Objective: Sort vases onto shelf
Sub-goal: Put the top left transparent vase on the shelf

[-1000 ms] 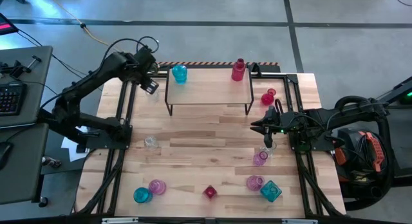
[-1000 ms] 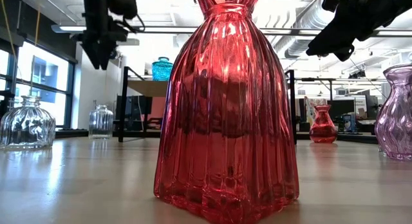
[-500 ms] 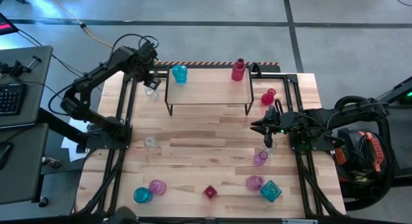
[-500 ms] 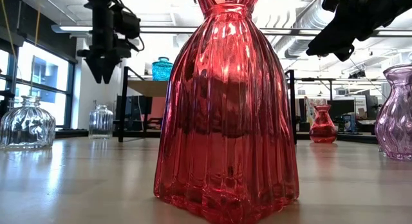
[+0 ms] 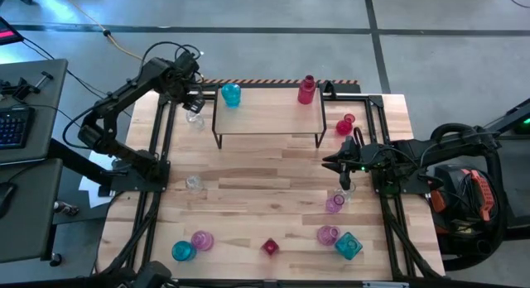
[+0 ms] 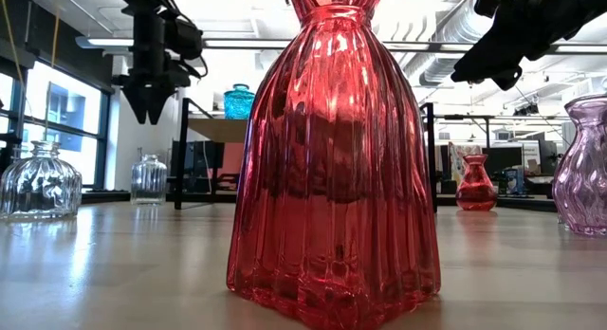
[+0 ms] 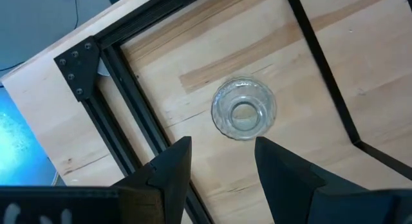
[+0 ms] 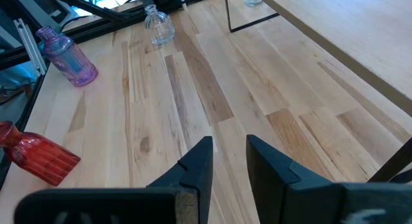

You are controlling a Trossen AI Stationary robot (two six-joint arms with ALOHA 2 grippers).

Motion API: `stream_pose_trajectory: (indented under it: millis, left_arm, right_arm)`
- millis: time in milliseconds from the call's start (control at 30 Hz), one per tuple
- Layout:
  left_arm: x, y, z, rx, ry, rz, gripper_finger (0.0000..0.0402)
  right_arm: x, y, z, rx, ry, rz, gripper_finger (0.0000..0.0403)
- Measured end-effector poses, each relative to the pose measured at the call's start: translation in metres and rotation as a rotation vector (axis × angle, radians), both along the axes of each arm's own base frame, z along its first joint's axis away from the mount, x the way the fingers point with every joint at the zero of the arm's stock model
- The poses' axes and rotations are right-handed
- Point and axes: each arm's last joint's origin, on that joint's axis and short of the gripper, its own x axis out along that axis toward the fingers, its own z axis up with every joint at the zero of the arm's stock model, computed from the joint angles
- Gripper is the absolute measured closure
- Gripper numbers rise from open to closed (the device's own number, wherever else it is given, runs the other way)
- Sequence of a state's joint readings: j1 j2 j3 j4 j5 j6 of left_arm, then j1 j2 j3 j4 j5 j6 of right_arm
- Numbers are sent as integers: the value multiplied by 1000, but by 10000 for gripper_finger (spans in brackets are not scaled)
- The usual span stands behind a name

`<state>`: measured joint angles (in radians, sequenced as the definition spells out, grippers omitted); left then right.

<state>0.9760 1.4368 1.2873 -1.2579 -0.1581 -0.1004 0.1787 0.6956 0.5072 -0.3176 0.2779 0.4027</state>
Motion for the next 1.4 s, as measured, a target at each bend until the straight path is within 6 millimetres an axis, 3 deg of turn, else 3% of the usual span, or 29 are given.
stream_pose_trajectory:
  millis: [500,1400]
  left_arm:
    - [5,3,-1,-8,-74,17,241]
    - [17,20,-37,-170,1,47,226]
  right_arm:
    - [0,0,0,0,0,0,329]
    - [0,0,0,0,0,0,329]
